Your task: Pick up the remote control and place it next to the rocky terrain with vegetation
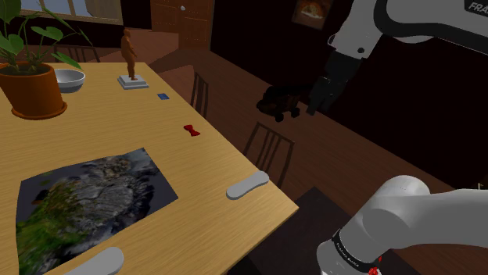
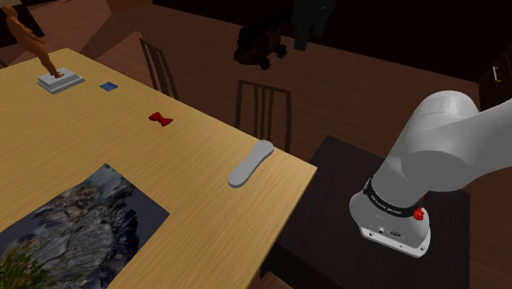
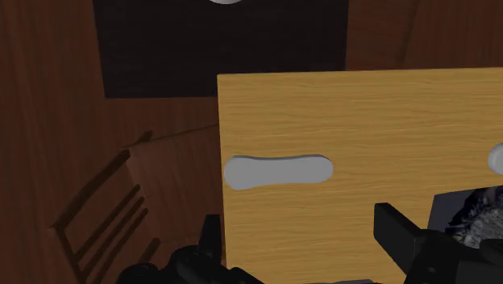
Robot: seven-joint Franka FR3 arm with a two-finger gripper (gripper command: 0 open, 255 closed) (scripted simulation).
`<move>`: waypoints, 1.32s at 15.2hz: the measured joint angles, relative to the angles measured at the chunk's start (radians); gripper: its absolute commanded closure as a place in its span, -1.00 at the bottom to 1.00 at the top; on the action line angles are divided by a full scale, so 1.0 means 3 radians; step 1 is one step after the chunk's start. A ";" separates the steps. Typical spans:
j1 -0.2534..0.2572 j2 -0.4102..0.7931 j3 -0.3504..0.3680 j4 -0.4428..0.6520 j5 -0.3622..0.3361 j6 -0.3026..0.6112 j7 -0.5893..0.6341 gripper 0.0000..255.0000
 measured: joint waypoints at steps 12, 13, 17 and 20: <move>0.0487 0.0351 -0.0268 -0.0856 -0.0262 0.1162 -0.1488 -1.00; 0.0528 0.0412 -0.0303 -0.0909 -0.0293 0.1274 -0.1642 -1.00; 0.0723 0.0808 -0.0391 -0.1058 -0.0372 0.1814 -0.2206 -1.00; 0.0870 0.1105 -0.0440 -0.1179 -0.0416 0.2231 -0.2612 -1.00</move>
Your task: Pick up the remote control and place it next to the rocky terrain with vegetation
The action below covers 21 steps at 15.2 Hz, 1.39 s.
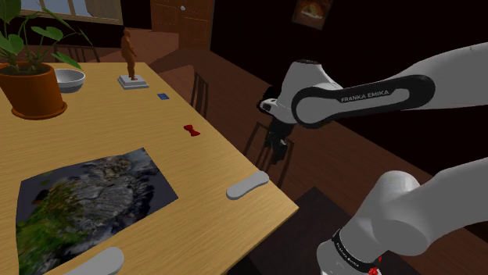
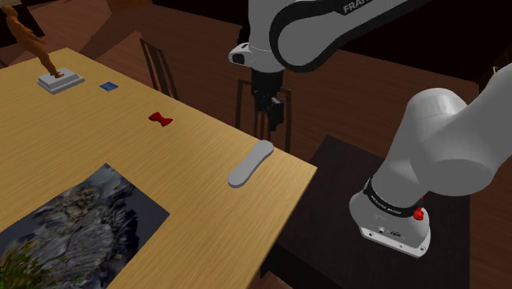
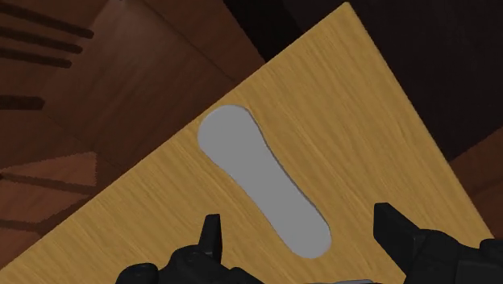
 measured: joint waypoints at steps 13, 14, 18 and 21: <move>0.0420 0.1331 -0.0158 -0.0181 -0.0079 0.1534 -0.1500 -1.00; 0.0420 0.1394 -0.0164 -0.0187 -0.0070 0.1603 -0.1522 -1.00; 0.0429 0.1608 -0.0164 -0.0182 -0.0029 0.1811 -0.1555 -1.00; 0.0429 0.1642 -0.0164 -0.0187 -0.0023 0.1851 -0.1561 -1.00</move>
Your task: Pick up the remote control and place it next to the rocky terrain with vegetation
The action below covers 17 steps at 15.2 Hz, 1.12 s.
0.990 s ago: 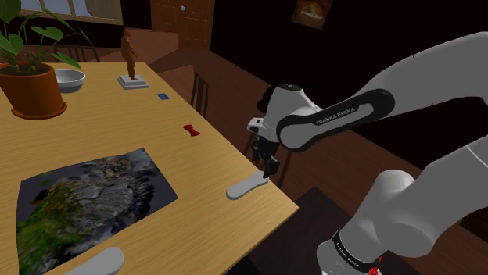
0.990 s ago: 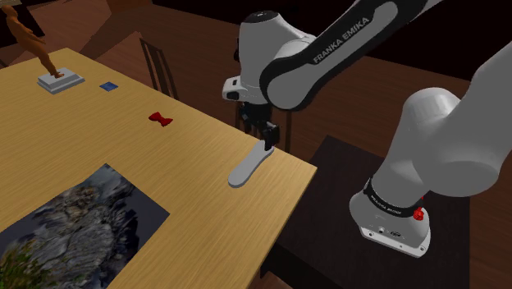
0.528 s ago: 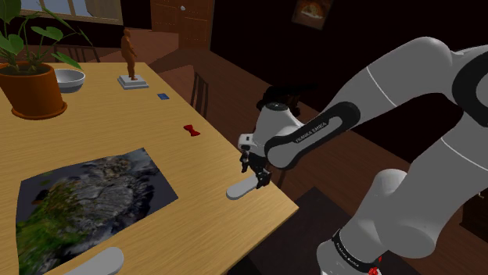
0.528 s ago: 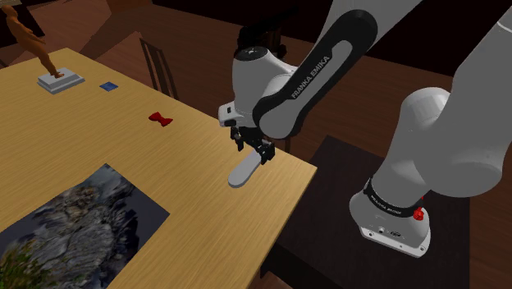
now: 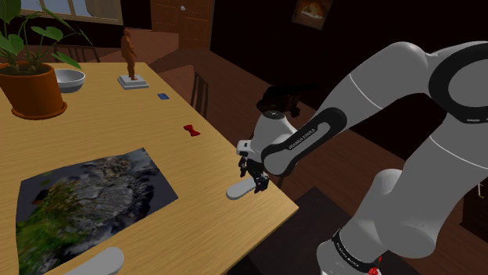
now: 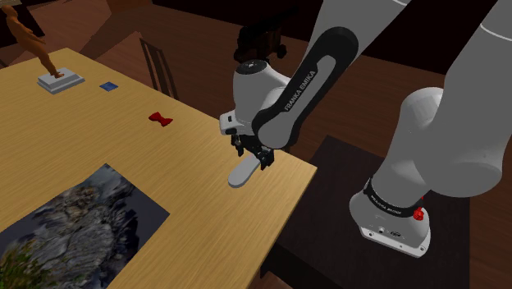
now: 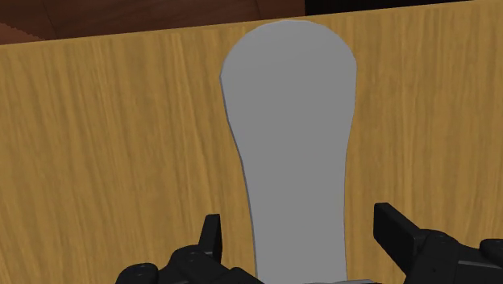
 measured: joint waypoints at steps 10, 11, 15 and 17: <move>0.0000 0.0005 0.0000 -0.0001 0.0001 0.0005 0.0000 1.00; 0.0000 0.0005 0.0000 -0.0001 0.0001 0.0005 0.0000 1.00; -0.0001 -0.0023 -0.0001 -0.0002 -0.0006 -0.0021 0.0003 1.00; 0.0000 -0.0107 0.0002 0.0006 -0.0022 -0.0112 0.0020 1.00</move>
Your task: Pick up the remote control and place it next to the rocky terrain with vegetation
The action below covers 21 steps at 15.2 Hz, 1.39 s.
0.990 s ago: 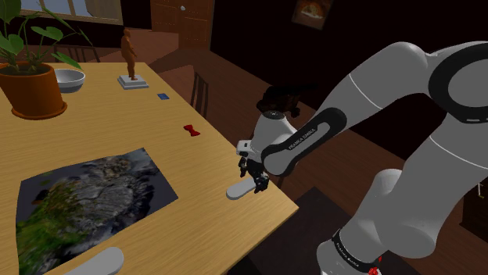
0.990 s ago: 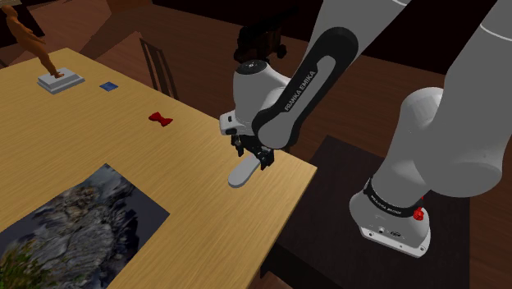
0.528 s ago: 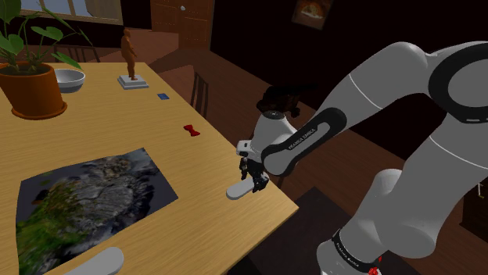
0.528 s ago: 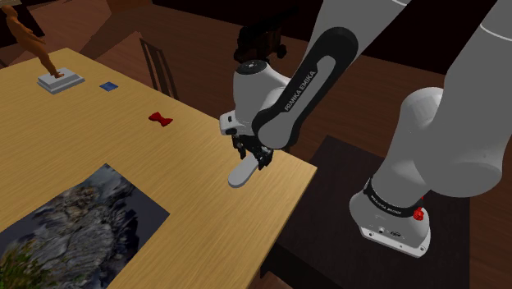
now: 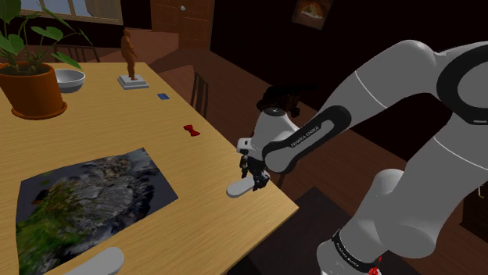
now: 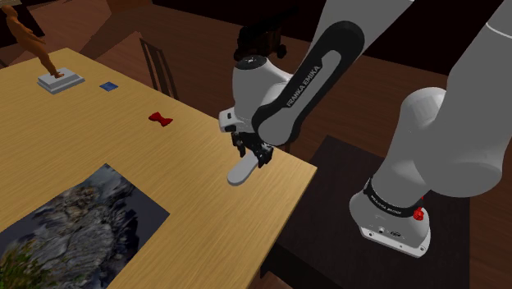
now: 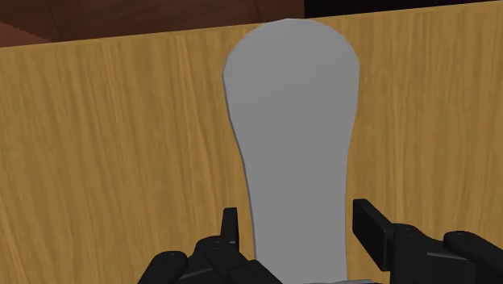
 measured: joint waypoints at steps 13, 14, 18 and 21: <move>-0.0028 -0.0636 0.0009 0.0094 -0.0083 -0.0727 0.0038 1.00; -0.0029 -0.0676 0.0011 0.0116 -0.0084 -0.0789 0.0039 1.00; -0.0023 -0.0840 0.0034 0.0172 -0.0088 -0.1009 0.0063 1.00; -0.0026 -0.0933 0.0037 0.0240 -0.0089 -0.1170 0.0060 1.00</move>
